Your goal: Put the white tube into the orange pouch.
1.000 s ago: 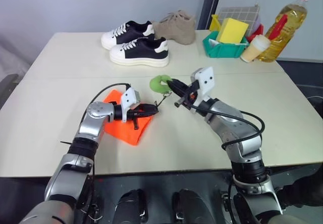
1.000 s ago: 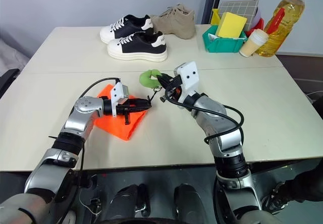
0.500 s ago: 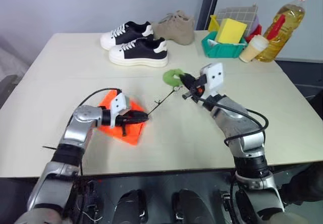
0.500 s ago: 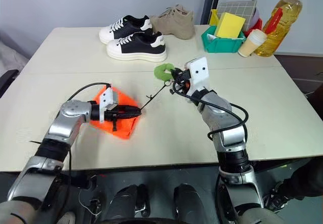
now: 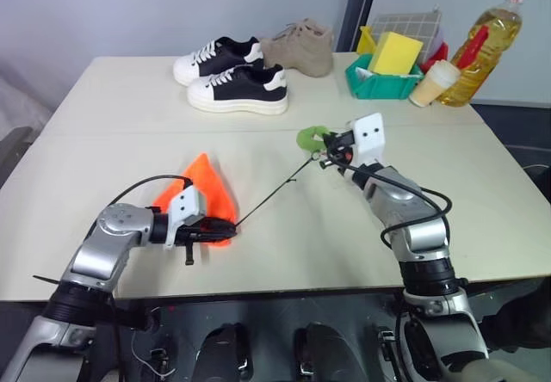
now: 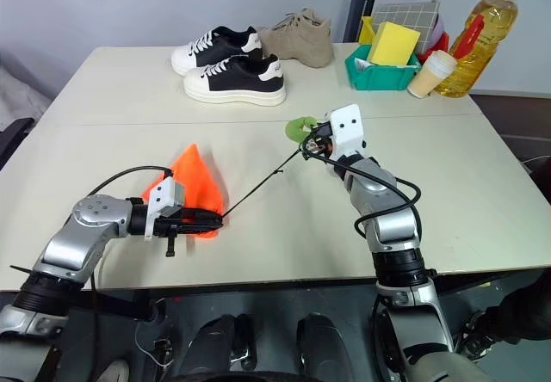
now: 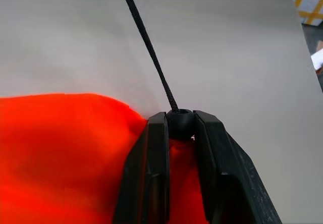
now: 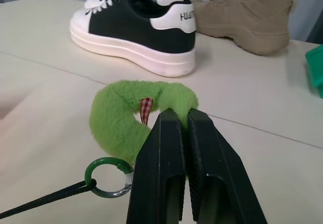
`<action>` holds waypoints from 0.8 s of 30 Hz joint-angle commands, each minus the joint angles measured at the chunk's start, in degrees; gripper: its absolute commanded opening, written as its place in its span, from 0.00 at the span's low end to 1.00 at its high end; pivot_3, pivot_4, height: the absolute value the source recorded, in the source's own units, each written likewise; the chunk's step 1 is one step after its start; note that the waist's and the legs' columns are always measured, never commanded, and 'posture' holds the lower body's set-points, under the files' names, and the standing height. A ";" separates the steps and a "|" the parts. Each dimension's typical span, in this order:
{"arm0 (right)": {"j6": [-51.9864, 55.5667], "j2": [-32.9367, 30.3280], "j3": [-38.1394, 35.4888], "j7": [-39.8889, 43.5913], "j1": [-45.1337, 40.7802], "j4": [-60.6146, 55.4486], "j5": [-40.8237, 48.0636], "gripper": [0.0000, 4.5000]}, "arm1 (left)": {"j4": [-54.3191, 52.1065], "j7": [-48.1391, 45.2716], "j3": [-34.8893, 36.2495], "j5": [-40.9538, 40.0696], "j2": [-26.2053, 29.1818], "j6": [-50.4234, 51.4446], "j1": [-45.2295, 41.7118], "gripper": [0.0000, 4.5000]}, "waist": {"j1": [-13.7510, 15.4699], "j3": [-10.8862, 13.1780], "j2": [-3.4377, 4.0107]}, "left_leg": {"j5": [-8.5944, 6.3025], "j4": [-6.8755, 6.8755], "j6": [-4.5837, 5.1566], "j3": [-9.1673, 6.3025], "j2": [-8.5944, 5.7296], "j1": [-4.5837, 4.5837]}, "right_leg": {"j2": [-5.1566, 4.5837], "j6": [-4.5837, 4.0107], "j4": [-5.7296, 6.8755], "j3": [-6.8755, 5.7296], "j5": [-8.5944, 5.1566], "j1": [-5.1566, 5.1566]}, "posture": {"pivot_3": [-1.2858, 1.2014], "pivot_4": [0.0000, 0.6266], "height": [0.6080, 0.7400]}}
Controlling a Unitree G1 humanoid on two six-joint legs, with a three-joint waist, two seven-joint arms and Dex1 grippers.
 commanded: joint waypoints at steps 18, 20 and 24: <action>-2.33 -12.73 -6.70 22.86 20.04 -13.13 12.78 0.54 | -12.78 26.85 26.86 -11.84 -4.74 10.40 14.07 0.80 | 0.11 0.01 -0.03 | -0.22 0.05 0.33 -0.04 -0.03 0.01 | -0.09 0.03 -0.02 -0.01 -0.02 0.06 | 0.52 0.24 1.00; -3.41 -14.70 -7.84 25.85 22.68 -12.72 13.56 0.54 | -12.78 29.62 28.77 -10.35 -5.61 8.43 16.79 0.80 | 0.11 0.01 -0.03 | -0.23 0.07 0.31 -0.06 -0.02 0.01 | -0.09 0.00 -0.02 -0.02 -0.03 0.06 | 0.52 0.24 1.00; -5.65 -15.60 -8.67 25.89 23.22 -9.93 12.76 0.54 | -13.65 31.44 29.24 -10.22 -6.34 7.57 19.59 0.80 | 0.11 0.01 -0.04 | -0.26 0.05 0.33 -0.06 -0.02 0.02 | -0.10 -0.15 -0.09 -0.01 -0.12 0.08 | 0.52 0.24 1.00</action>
